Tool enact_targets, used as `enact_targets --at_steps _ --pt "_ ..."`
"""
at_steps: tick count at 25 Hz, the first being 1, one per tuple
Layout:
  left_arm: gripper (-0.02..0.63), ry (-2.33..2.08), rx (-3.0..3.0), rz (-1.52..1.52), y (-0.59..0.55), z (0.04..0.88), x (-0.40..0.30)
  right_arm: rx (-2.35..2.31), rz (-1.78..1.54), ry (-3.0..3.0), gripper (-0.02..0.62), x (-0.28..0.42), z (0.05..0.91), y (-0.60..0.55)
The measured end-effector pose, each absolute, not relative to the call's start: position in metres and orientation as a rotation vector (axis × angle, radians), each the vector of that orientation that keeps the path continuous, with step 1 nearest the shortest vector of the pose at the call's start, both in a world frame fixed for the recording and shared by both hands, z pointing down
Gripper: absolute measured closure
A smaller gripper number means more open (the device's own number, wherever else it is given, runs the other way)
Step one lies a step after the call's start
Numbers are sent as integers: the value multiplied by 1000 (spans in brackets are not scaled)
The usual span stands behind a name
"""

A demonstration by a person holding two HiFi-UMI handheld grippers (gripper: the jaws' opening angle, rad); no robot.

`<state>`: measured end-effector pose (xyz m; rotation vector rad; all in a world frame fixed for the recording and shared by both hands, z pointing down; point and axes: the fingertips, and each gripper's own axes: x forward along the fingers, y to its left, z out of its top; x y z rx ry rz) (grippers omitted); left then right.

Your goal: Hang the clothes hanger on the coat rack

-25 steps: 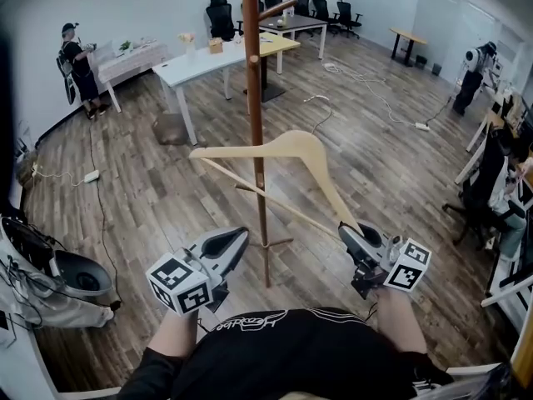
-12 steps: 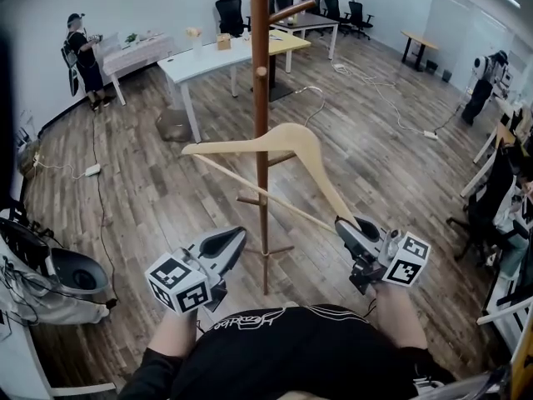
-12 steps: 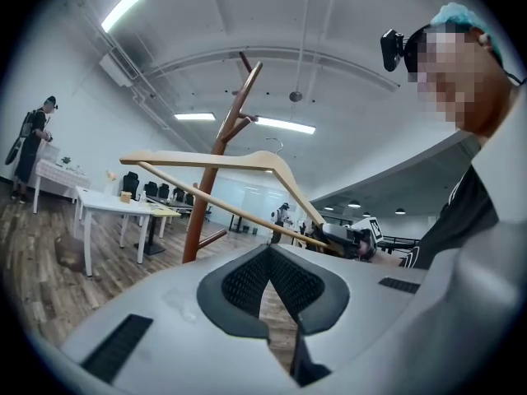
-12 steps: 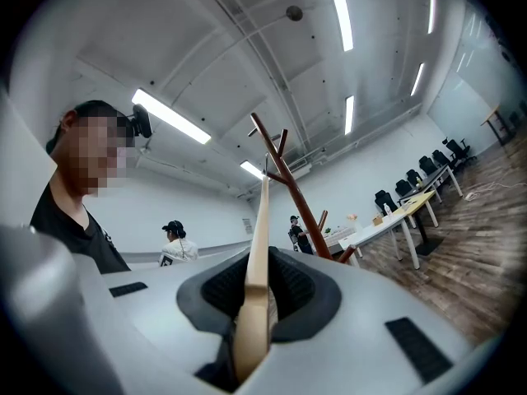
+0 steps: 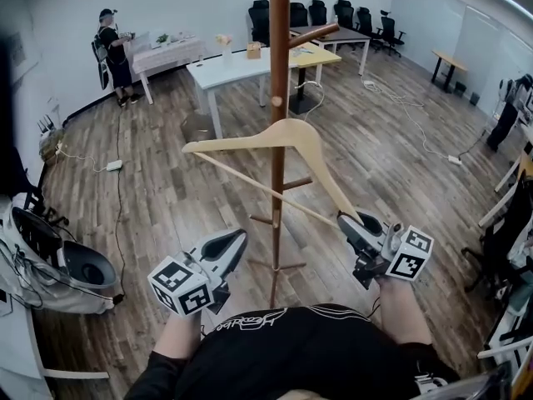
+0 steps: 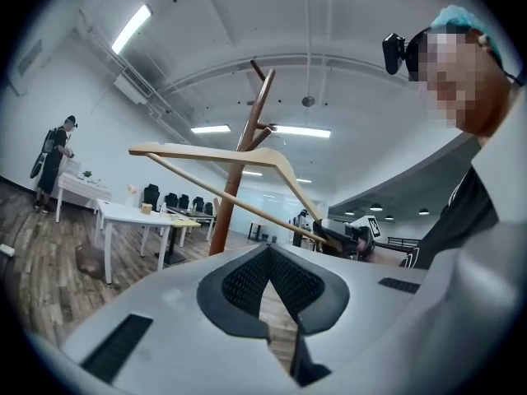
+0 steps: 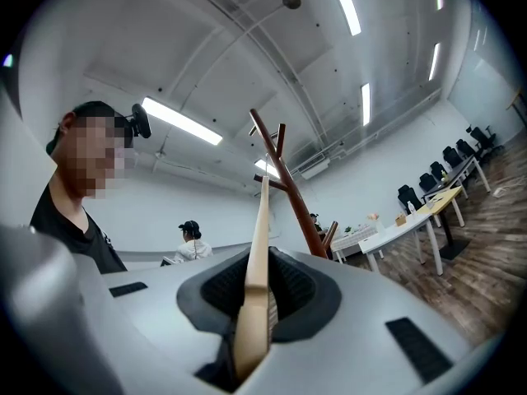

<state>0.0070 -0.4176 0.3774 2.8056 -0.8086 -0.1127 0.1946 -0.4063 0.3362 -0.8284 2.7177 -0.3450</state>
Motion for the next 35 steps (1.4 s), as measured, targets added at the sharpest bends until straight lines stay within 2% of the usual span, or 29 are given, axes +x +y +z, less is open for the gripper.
enact_targets --at_steps 14,35 --pt "598 -1036 2727 -102 -434 376 -28 -647 -374 2776 518 172 341 -463" --pt "600 -1055 2693 -48 -441 391 -24 -618 -387 2836 517 174 391 -485"
